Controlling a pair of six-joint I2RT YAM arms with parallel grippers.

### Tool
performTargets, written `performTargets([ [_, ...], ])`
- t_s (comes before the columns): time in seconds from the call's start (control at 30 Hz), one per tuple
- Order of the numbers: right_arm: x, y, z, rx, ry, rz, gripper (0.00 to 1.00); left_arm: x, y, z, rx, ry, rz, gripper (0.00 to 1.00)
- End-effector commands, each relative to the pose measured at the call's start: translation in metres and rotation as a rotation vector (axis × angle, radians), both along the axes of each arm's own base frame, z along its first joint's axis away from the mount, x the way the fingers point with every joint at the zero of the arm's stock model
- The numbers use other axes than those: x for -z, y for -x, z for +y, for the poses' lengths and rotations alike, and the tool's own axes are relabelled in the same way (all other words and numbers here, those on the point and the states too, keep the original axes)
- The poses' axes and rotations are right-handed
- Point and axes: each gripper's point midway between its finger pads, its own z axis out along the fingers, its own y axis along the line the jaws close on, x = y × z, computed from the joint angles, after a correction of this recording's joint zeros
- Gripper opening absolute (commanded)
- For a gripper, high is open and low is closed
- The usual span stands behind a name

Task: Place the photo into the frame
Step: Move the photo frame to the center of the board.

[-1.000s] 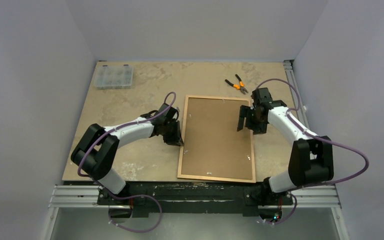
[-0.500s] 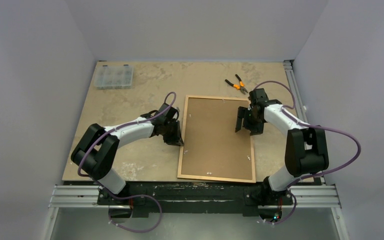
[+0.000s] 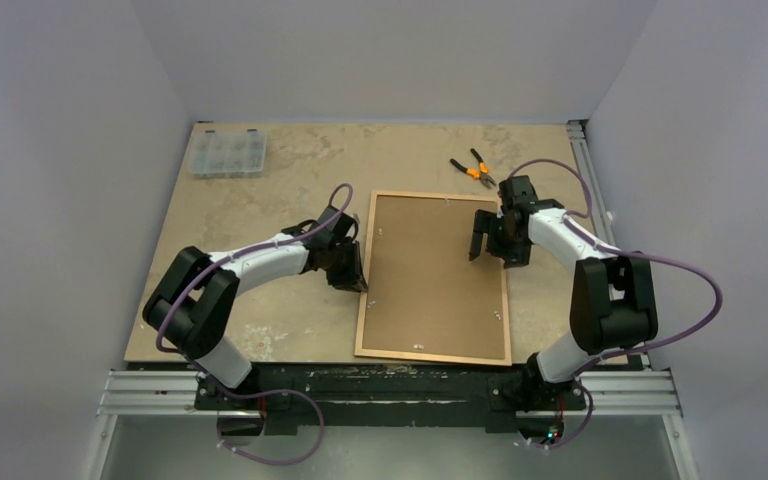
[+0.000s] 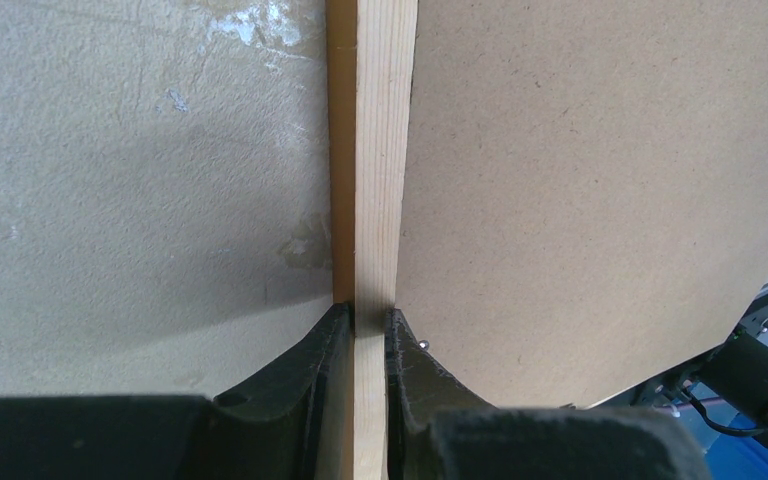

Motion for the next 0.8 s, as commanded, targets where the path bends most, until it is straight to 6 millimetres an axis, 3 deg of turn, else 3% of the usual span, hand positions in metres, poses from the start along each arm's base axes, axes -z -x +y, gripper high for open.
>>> performTargets([
  [0.0,0.002,-0.008,0.005,-0.009,-0.03,-0.029,0.83,0.026,0.001,0.012,-0.002,-0.105,0.005,0.1],
  [0.27,0.013,-0.012,0.017,-0.034,-0.087,-0.011,0.83,0.027,0.001,0.011,0.001,-0.107,0.006,0.1],
  [0.47,0.004,-0.02,0.029,-0.075,-0.147,-0.05,0.83,0.029,0.001,0.01,0.002,-0.11,0.011,0.1],
  [0.77,0.017,-0.013,0.036,-0.106,-0.184,-0.025,0.83,0.028,0.001,0.01,0.008,-0.114,0.011,0.1],
])
